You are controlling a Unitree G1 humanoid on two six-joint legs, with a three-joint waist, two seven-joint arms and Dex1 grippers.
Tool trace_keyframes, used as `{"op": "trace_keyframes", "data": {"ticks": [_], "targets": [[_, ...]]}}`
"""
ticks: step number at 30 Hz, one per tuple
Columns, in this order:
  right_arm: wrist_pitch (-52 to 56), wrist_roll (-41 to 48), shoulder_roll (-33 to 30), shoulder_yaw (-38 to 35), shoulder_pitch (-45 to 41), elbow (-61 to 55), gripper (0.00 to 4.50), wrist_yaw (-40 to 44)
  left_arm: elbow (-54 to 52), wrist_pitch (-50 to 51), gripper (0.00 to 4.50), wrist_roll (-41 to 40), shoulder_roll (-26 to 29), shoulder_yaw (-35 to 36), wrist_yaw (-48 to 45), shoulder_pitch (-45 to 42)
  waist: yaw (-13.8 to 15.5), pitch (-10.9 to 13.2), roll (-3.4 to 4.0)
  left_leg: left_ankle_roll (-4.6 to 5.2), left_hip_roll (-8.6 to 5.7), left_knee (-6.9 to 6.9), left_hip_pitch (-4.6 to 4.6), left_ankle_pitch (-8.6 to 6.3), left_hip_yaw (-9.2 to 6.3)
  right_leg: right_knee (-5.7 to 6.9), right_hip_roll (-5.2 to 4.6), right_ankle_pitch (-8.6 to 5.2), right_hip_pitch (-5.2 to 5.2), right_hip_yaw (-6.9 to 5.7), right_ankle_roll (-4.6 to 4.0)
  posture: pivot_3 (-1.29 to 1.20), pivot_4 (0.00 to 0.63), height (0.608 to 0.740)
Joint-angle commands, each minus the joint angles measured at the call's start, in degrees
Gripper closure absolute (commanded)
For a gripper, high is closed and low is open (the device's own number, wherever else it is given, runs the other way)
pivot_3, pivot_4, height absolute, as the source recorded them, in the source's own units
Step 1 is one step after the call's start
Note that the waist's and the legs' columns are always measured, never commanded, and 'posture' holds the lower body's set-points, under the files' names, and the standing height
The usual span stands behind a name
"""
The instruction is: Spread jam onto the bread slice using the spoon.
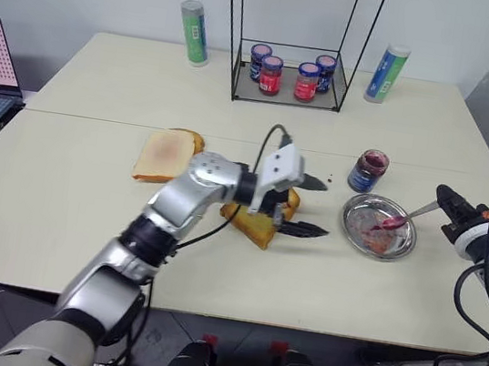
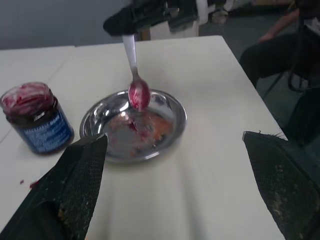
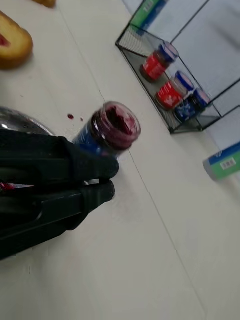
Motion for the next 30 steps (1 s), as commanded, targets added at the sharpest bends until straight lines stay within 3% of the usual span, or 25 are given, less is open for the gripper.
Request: {"op": "trace_keyframes", "data": {"ticks": [1,4,7,24,30], "targets": [[-3.7,-3.7,-1.4,0.9,0.0,2.5,4.49,5.6,3.1,-4.1,0.0,2.6,-1.6,0.3,-0.2,-1.9,-0.1,0.0,0.0,0.01,0.0,-0.01,0.0,0.0,0.0,0.0,0.0,0.0,-0.01,0.0,0.0,0.0,0.15,0.74],[-6.0,-6.9,-1.5,1.8,0.3,5.6,4.49,8.3,2.9,-4.6,0.0,3.2,-1.8,1.0,-0.5,-1.2,-0.3,0.0,0.01,0.04,0.04,-0.04,0.01,-0.02,0.0,0.01,0.01,0.0,-0.04,0.0,-0.01,0.0,0.15,0.74],[-7.9,-9.9,-1.9,2.3,0.9,8.0,3.95,10.8,1.5,-4.0,0.0,3.3,-1.3,1.6,-0.4,0.0,-0.1,0.0,0.01,0.04,0.02,0.02,0.01,-0.02,-0.03,0.02,0.0,0.0,0.0,-0.01,0.0,0.0,0.15,0.74],[-12.6,-20.3,-3.9,3.6,1.7,12.1,0.15,18.4,-0.4,-3.3,0.0,3.8,-2.0,3.5,2.4,1.1,0.0,0.0,0.01,0.03,0.01,0.03,0.02,-0.02,-0.03,0.03,-0.01,0.0,0.0,0.01,0.01,0.0,0.15,0.74],[-14.7,-24.8,-4.7,4.8,2.0,12.6,0.02,19.9,-1.1,-3.0,0.0,3.8,-1.2,3.9,2.4,1.9,0.0,0.0,0.01,0.02,0.01,0.04,0.03,-0.02,-0.02,0.03,-0.01,0.0,0.0,0.01,0.01,0.0,0.15,0.74]]}}
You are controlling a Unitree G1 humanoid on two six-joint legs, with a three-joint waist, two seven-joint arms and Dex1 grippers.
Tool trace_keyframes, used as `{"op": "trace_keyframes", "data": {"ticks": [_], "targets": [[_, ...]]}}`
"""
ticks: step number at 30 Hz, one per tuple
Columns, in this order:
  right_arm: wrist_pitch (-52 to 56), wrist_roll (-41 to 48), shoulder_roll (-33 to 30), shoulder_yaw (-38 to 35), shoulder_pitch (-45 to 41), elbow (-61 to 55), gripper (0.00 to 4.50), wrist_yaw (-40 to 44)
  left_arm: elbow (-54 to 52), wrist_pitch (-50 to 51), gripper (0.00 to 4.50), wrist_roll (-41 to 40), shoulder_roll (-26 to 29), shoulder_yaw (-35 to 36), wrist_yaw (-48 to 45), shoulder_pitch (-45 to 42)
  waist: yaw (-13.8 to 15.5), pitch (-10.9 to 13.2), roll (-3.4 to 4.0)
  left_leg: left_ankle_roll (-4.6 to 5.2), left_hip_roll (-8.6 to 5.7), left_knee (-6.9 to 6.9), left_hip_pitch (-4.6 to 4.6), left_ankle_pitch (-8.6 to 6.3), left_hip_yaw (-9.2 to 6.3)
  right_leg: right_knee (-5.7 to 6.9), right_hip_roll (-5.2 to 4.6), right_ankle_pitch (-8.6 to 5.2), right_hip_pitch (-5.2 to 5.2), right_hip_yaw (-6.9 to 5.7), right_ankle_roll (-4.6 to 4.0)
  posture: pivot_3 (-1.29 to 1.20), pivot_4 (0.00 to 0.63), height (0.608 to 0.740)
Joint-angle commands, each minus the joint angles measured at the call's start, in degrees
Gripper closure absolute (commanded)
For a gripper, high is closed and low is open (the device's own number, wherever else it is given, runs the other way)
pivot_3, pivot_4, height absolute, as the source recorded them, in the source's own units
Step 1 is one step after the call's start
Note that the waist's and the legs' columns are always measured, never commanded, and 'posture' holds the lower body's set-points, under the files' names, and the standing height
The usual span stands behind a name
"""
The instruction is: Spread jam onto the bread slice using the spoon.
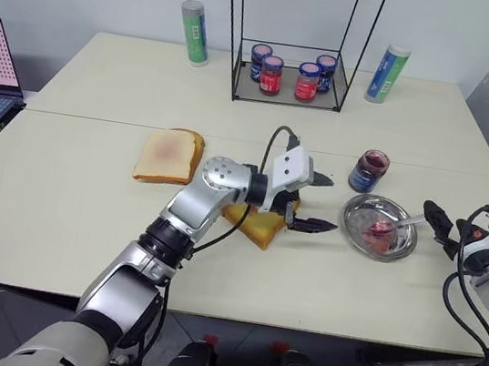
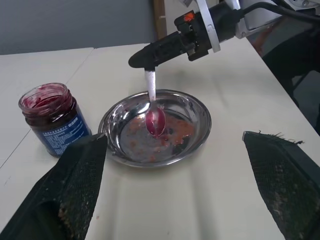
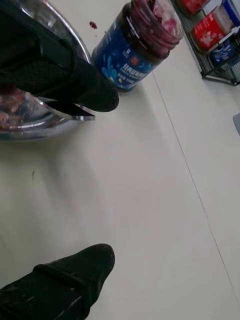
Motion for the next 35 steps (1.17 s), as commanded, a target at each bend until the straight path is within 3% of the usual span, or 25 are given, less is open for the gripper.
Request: {"op": "trace_keyframes", "data": {"ticks": [1,11,15,19,23,27,31,35], "targets": [[-2.9,-3.2,-1.4,0.4,-0.3,-0.4,0.02,1.2,-2.7,-0.3,0.0,0.1,0.2,1.4,0.2,0.0,0.0,0.0,0.0,0.0,0.0,0.0,0.0,0.0,0.0,0.0,0.0,0.0,0.0,0.0,0.0,0.0,0.15,0.74],[-9.4,-12.4,-2.9,4.5,1.0,0.5,0.02,4.7,-3.4,0.2,0.0,-0.1,0.3,1.8,0.9,0.6,0.0,0.0,0.0,-0.01,-0.01,0.02,0.0,0.01,0.0,0.01,0.0,0.0,0.0,0.0,0.0,0.0,0.15,0.74],[-8.0,-11.6,-3.1,2.9,0.5,-2.1,0.02,4.7,-6.6,2.5,0.0,-1.3,2.2,3.6,1.0,1.9,0.0,0.0,0.0,-0.01,0.0,0.03,0.0,0.01,0.0,0.02,0.0,0.0,0.0,0.01,0.0,0.0,0.15,0.74],[-3.6,-9.0,-6.1,1.1,-0.1,-6.5,0.02,6.9,-12.0,8.6,0.0,-3.6,8.1,7.9,0.9,4.3,-0.4,0.0,0.02,-0.03,0.03,0.02,0.03,0.01,0.0,0.05,0.0,0.0,-0.01,0.02,0.0,0.0,0.15,0.74],[13.4,4.4,-13.8,-2.0,0.9,-15.4,0.02,14.6,-20.2,21.1,0.0,-8.3,21.9,16.5,-0.7,9.5,-1.0,0.0,0.04,0.0,0.05,0.0,0.03,0.0,-0.03,0.07,0.0,0.0,-0.02,0.02,-0.01,0.0,0.15,0.74],[21.0,13.4,-21.3,-5.3,7.9,-25.0,0.02,24.0,-26.0,30.9,0.0,-14.0,31.5,25.4,-1.0,16.3,-0.7,0.0,0.01,0.1,0.08,-0.03,0.01,-0.06,-0.16,-0.02,0.02,-0.01,0.04,-0.1,-0.02,0.0,0.15,0.74],[21.9,14.1,-25.3,-7.9,16.0,-30.6,0.02,29.0,-28.7,34.9,0.0,-16.9,37.0,31.1,-0.9,23.8,0.3,0.0,-0.06,0.15,0.04,0.05,0.01,-0.09,-0.11,-0.11,-0.03,0.0,0.13,-0.1,0.01,0.0,0.15,0.74],[22.4,13.5,-24.7,-10.7,19.7,-30.8,0.02,28.7,-29.8,34.1,0.0,-17.0,38.2,33.5,0.2,29.6,0.6,0.0,-0.1,0.15,0.03,0.08,0.04,-0.09,-0.1,-0.15,-0.05,0.03,0.2,-0.1,0.07,0.0,0.15,0.74]]}}
